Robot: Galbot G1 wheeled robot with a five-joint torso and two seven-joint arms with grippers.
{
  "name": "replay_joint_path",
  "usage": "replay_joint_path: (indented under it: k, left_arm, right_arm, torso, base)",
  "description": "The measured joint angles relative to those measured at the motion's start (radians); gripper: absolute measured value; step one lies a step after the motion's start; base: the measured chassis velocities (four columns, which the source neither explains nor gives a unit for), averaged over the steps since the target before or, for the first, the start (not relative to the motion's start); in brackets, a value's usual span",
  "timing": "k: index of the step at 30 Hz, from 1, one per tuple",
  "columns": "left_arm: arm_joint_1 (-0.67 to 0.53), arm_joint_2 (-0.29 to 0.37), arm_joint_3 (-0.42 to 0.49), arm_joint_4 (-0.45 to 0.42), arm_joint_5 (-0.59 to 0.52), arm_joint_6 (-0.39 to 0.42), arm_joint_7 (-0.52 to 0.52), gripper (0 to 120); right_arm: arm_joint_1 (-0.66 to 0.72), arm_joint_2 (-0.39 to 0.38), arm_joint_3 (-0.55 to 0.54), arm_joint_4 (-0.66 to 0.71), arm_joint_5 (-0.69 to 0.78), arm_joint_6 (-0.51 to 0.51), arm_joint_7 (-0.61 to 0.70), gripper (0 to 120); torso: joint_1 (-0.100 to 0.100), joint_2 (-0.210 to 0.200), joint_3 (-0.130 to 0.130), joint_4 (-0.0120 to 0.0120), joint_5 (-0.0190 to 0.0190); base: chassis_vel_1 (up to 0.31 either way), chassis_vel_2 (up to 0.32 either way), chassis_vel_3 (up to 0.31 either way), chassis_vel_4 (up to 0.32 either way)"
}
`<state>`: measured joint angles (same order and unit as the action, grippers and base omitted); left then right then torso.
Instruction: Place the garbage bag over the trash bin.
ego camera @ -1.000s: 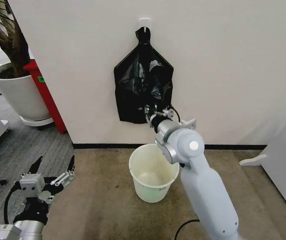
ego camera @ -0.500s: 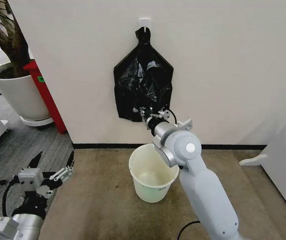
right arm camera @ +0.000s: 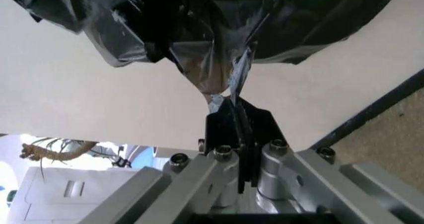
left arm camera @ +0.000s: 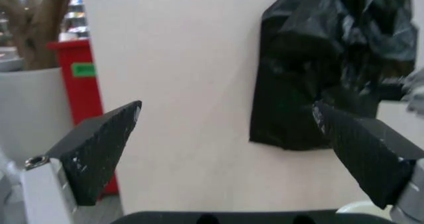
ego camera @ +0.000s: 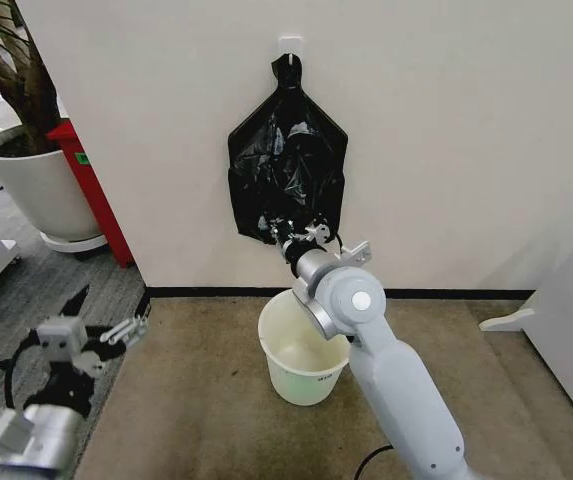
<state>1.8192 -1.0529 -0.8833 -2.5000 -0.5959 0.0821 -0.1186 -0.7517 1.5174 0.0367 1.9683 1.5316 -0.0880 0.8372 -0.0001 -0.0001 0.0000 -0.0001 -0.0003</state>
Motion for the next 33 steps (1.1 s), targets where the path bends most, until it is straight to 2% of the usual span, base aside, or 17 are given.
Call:
replay_joint_path:
  k: [5,6,11,22,32,33]
  left_arm:
    - [-0.094,0.168,-0.022,0.0,-0.136,0.047,-0.055,100]
    - [-0.094,0.168,-0.022,0.0,-0.136,0.047,-0.055,100]
    - [-0.179,0.317,-0.043,0.0,-0.258,0.089,-0.103,100]
    - [-0.209,0.355,-0.042,0.004,-0.289,0.1,-0.115,100]
    - [-0.436,0.454,0.084,0.102,-0.335,0.131,-0.12,100]
    - [-0.451,0.462,0.093,0.108,-0.339,0.133,-0.121,100]
  right_arm:
    - [-0.006,0.007,0.003,-0.014,-0.012,-0.011,-0.017,0]
    - [-0.006,0.007,0.003,-0.014,-0.012,-0.011,-0.017,0]
    - [-0.019,0.017,0.002,-0.017,-0.036,-0.019,-0.033,0]
    - [-0.035,0.009,-0.001,-0.009,-0.055,-0.024,-0.043,0]
    - [-0.022,0.02,-0.008,-0.019,-0.064,-0.029,-0.058,0]
    - [-0.021,0.02,-0.009,-0.019,-0.066,-0.029,-0.058,0]
  torso:
    - [0.0,0.0,0.0,0.0001,0.0001]
    - [0.0,0.0,0.0,0.0001,0.0001]
    - [0.0,0.0,0.0,-0.0002,0.0003]
    - [0.0,0.0,0.0,0.0002,0.0002]
    - [0.0,0.0,0.0,-0.0003,-0.0001]
    - [0.0,0.0,0.0,0.0004,0.0003]
  base:
    - [0.0,0.0,0.0,0.0]
    - [0.0,0.0,0.0,0.0]
    - [0.0,0.0,0.0,0.0]
    - [0.0,0.0,0.0,0.0]
    - [0.0,0.0,0.0,0.0]
    - [0.0,0.0,0.0,0.0]
